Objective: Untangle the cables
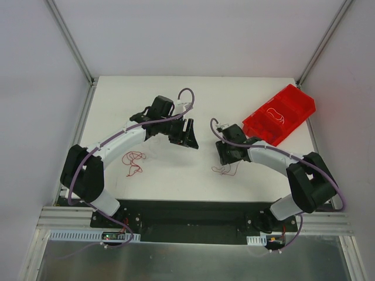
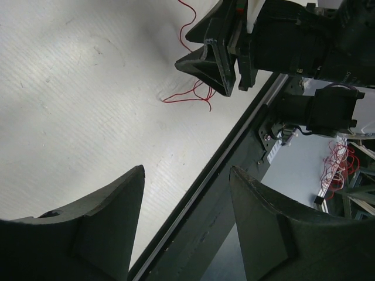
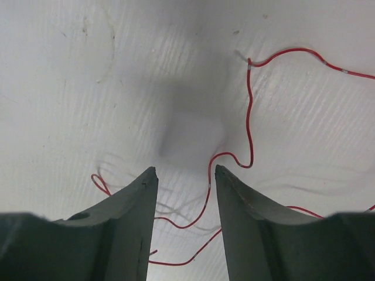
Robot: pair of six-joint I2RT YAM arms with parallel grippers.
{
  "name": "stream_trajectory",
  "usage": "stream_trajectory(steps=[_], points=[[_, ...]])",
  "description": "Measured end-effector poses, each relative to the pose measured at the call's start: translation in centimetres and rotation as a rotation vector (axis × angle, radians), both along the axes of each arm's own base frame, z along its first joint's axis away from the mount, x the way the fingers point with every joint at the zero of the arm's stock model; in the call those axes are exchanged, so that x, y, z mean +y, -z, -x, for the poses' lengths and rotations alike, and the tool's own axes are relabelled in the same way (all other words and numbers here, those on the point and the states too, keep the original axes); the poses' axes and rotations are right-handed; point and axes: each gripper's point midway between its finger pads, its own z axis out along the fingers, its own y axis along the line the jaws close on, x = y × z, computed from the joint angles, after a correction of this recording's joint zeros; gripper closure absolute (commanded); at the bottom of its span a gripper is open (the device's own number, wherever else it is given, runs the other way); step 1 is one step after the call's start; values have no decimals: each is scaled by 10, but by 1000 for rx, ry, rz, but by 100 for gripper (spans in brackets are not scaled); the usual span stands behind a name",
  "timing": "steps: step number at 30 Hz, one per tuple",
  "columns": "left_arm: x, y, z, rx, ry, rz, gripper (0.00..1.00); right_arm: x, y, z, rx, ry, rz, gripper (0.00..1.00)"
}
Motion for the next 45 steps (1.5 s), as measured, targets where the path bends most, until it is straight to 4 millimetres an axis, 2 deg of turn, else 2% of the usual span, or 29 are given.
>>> stream_trajectory(steps=[1, 3, 8, 12, 14, 16, 20, 22, 25, 29, 34, 40, 45], points=[[0, -1, 0, 0, 1, 2, 41, -1, 0, -2, -12, 8, 9, 55], [0, -2, 1, 1, 6, 7, 41, -4, 1, -8, -32, 30, 36, 45], [-1, -3, 2, 1, 11, 13, 42, -8, -6, -23, -67, 69, 76, 29], [-1, -4, 3, 0, 12, 14, 43, -11, -11, -29, -83, 93, 81, 32], [-1, -4, 3, 1, 14, 15, 43, -16, -11, -33, -83, 113, 82, 36], [-1, -4, 3, 1, 15, 16, 42, -22, -12, -39, -83, 136, 84, 36], [-1, -3, 4, 3, 15, 15, 43, -22, -18, -58, -87, 160, 84, 18], [0, -2, 4, 5, 14, 13, 42, -19, -22, -54, -79, 150, 64, 11], [1, -1, 5, 9, 15, 12, 42, -12, -35, -35, -36, 111, -4, 6], [0, -2, 7, 15, 25, 22, 42, 3, -53, -4, 15, 29, -87, 8], [-1, -3, 8, 20, 32, 29, 42, 19, -42, 34, 72, -136, -55, 23], [-1, -2, 9, 22, 33, 28, 42, -3, -16, 40, 147, -157, 128, 24], [-1, -2, 9, 24, 33, 28, 42, -11, -10, 40, 149, -182, 236, 36]])
